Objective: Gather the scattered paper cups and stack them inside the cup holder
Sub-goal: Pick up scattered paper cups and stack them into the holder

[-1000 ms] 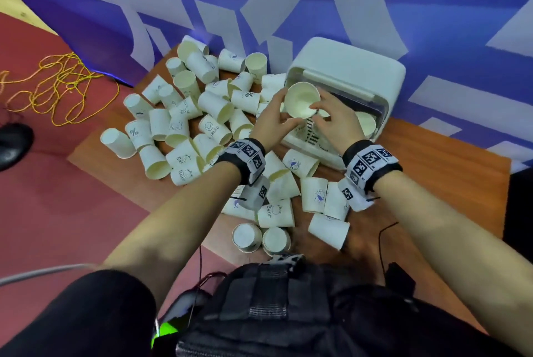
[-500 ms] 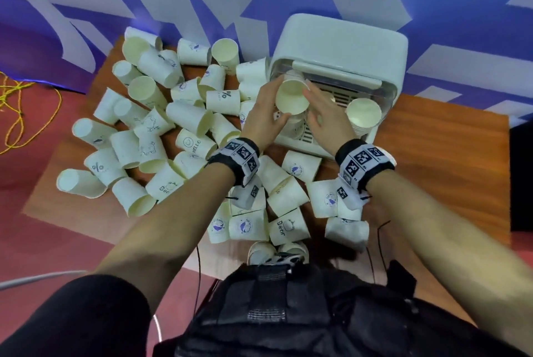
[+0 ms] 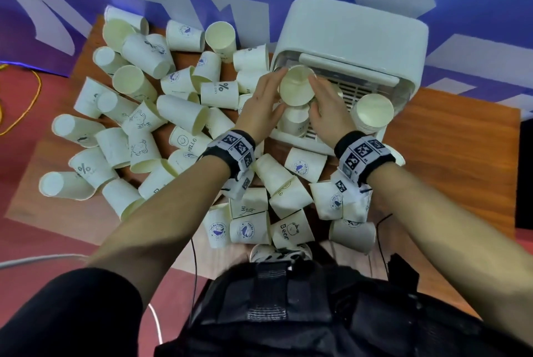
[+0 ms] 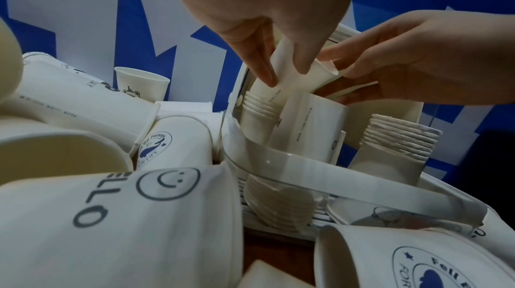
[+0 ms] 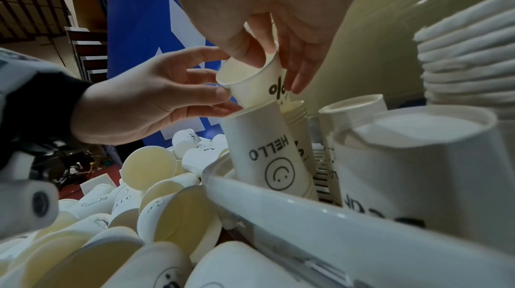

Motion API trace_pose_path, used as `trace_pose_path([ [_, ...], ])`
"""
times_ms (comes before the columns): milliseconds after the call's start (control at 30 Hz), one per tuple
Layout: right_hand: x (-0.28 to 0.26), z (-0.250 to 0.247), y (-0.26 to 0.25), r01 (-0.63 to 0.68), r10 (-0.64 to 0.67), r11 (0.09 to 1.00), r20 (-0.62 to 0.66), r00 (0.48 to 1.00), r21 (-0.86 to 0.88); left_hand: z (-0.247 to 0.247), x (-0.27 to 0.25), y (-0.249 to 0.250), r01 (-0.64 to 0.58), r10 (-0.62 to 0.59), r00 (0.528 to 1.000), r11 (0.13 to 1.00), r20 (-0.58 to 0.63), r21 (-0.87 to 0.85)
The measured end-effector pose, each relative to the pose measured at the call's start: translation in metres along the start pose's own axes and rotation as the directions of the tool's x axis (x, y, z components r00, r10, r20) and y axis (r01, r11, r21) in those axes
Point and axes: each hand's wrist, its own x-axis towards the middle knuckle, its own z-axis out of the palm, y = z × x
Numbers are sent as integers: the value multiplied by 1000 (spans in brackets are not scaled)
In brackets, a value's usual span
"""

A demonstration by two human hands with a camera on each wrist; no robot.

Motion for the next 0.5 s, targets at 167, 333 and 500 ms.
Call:
trace_pose_path([
  [167,7,-3,4,-56,56,998,30,998,5,4,4,-4,9,-22,996,988,84,156],
  [333,18,-1,6,-60,70,995,135,988,-76,10,3,-7,80,-96,992,980,82,180],
  [500,26,6,14,-164,193,977,228,954,-139,11,5,-6,110,-130,986,978,107,179],
])
